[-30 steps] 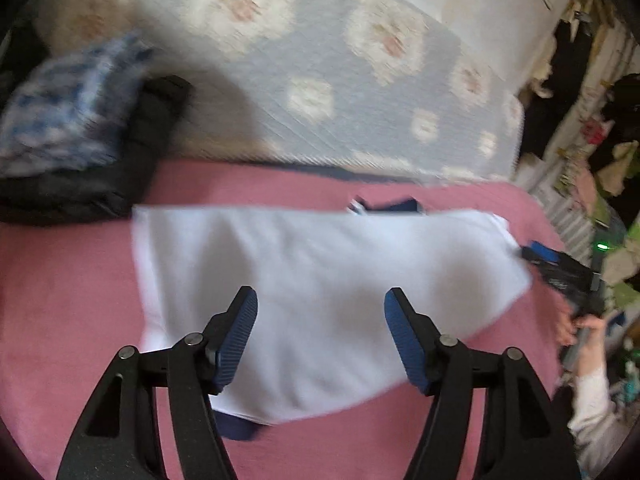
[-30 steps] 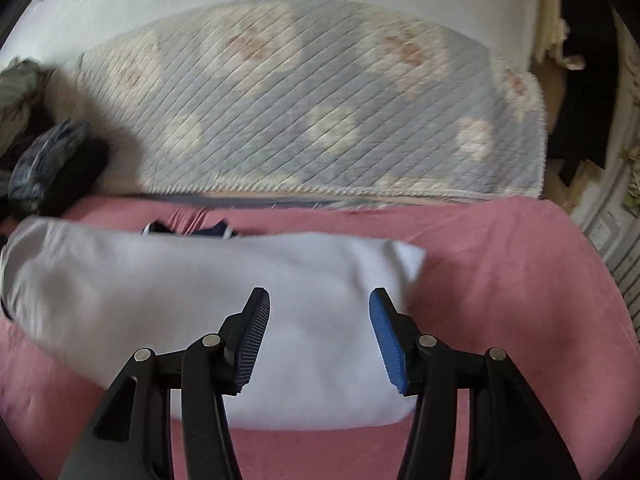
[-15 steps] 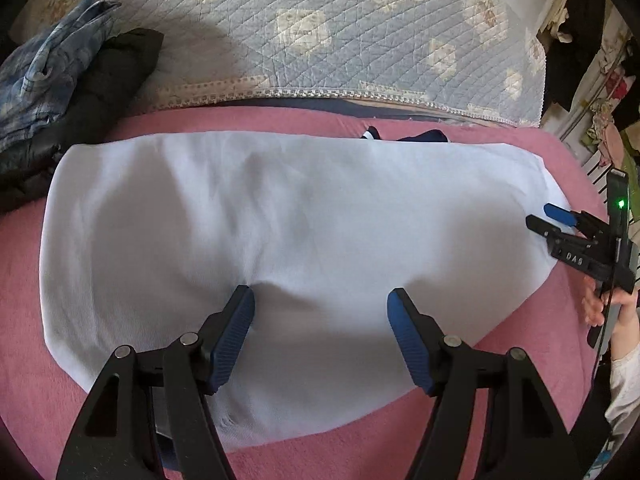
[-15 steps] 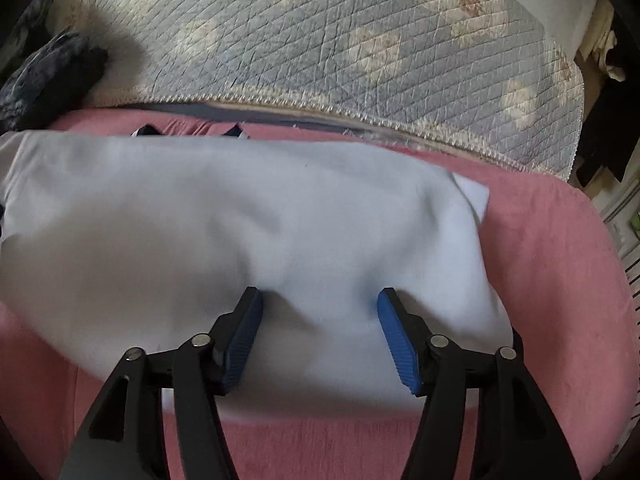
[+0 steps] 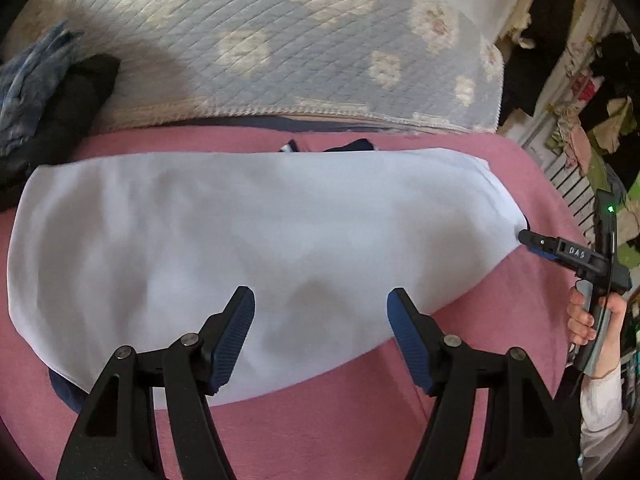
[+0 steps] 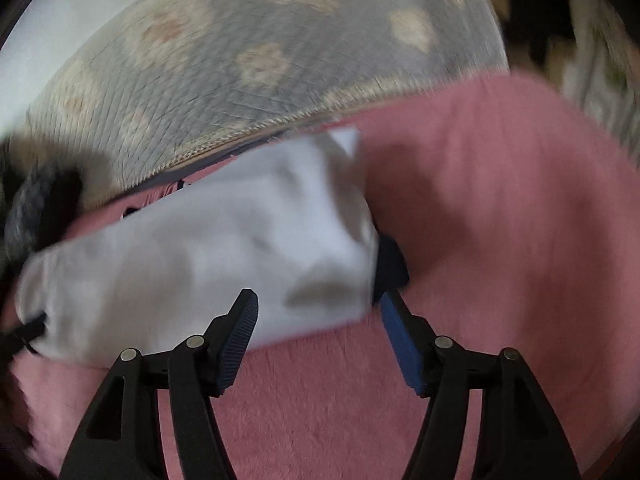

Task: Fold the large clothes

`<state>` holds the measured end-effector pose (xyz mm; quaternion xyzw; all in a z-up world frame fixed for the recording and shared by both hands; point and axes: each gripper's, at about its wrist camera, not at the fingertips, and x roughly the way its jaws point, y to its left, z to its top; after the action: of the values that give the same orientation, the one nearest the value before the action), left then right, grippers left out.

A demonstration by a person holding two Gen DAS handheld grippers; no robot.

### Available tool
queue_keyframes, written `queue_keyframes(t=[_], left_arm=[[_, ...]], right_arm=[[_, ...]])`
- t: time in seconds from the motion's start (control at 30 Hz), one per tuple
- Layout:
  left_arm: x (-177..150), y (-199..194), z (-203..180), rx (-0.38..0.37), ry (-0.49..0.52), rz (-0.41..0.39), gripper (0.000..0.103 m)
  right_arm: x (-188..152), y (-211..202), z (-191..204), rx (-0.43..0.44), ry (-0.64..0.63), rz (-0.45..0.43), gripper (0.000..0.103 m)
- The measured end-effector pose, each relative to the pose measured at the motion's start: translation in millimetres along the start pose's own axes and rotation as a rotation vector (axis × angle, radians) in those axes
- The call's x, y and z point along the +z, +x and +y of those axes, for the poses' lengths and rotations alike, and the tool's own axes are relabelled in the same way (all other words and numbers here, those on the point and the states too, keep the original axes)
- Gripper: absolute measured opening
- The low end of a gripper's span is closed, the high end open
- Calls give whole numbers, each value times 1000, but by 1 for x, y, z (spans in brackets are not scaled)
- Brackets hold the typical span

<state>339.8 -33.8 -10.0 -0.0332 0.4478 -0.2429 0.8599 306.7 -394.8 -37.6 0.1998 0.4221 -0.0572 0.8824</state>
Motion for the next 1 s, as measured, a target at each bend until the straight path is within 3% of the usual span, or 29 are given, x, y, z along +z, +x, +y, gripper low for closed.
queue_keyframes(t=[0.03, 0.1, 0.17, 0.23, 0.3, 0.33, 0.4, 0.43, 0.53, 0.67, 0.77, 0.9, 1.0], left_arm=[[-1, -2, -3, 7, 10, -6, 68], [-1, -7, -1, 39, 13, -27, 68], [-2, -10, 8, 57, -2, -37, 68], [-2, -13, 21, 64, -38, -36, 68], [-2, -14, 31, 84, -64, -35, 68], [-2, -15, 35, 96, -68, -35, 68], [0, -16, 44, 130, -72, -37, 68], [1, -16, 47, 134, -78, -39, 68], [4, -21, 58, 127, -108, -46, 68], [4, -34, 68, 123, -126, -59, 68], [6, -46, 69, 142, -108, -83, 68], [6, -59, 74, 140, -113, -106, 68], [4, -66, 78, 130, -123, -113, 68]], right_arm=[[-4, 2, -6, 87, 45, 16, 69], [-8, 6, -5, 127, 45, 6, 80], [-11, 18, -2, 96, 40, 9, 82], [-11, 31, -11, 118, 134, -5, 82], [-12, 34, -23, 84, 229, -102, 82], [-14, 36, -28, 65, 258, -146, 78], [-19, 46, -31, 93, 281, -162, 58], [-18, 44, -23, 130, 249, -171, 31], [-9, 27, 5, 43, 136, -237, 14], [3, -11, 61, -46, -1, -338, 12], [2, -33, 117, -31, -113, -362, 12], [-14, -20, 195, -22, -316, -306, 11], [-29, 23, 233, 23, -400, -171, 11]])
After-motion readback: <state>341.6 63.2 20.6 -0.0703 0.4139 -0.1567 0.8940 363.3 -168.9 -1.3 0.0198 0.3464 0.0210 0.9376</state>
